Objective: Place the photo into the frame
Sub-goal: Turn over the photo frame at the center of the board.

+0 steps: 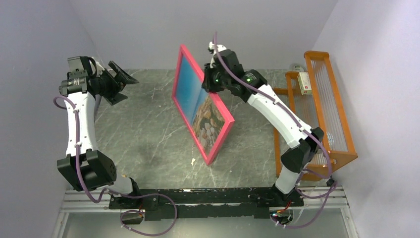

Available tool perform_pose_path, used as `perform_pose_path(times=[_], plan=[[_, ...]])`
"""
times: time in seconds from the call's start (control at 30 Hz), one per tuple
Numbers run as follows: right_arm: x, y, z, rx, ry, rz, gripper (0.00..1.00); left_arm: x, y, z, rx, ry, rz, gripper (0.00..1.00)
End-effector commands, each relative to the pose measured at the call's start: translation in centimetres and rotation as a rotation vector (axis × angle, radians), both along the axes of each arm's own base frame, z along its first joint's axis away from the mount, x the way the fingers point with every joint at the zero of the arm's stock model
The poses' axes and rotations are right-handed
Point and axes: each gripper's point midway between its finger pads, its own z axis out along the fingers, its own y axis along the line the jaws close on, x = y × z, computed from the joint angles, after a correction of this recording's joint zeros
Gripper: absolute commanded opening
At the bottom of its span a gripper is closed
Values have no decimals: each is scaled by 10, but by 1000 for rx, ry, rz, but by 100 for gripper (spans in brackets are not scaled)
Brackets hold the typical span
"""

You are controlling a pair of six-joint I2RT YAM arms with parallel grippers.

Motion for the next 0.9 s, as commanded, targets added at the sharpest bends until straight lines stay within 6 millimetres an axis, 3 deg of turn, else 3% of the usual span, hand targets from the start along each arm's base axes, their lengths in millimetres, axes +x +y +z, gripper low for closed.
perform_pose_path(times=[0.0, 0.17, 0.23, 0.47, 0.67, 0.87], plan=[[18, -7, 8, 208, 33, -33, 0, -2, 1, -32, 9, 24, -25, 94], [37, -42, -22, 288, 88, -83, 0, 0, -8, -104, -89, 125, -49, 92], [39, -54, -46, 318, 145, -96, 0, 1, -16, -129, -150, 140, -69, 92], [31, -68, -108, 458, 298, -69, 0, 4, -49, -197, -309, 245, -196, 91], [28, -71, -148, 510, 362, -66, 1, 9, -69, -244, -302, 365, -271, 89], [22, -77, -188, 551, 432, -62, 16, 10, -72, -270, -292, 415, -284, 89]])
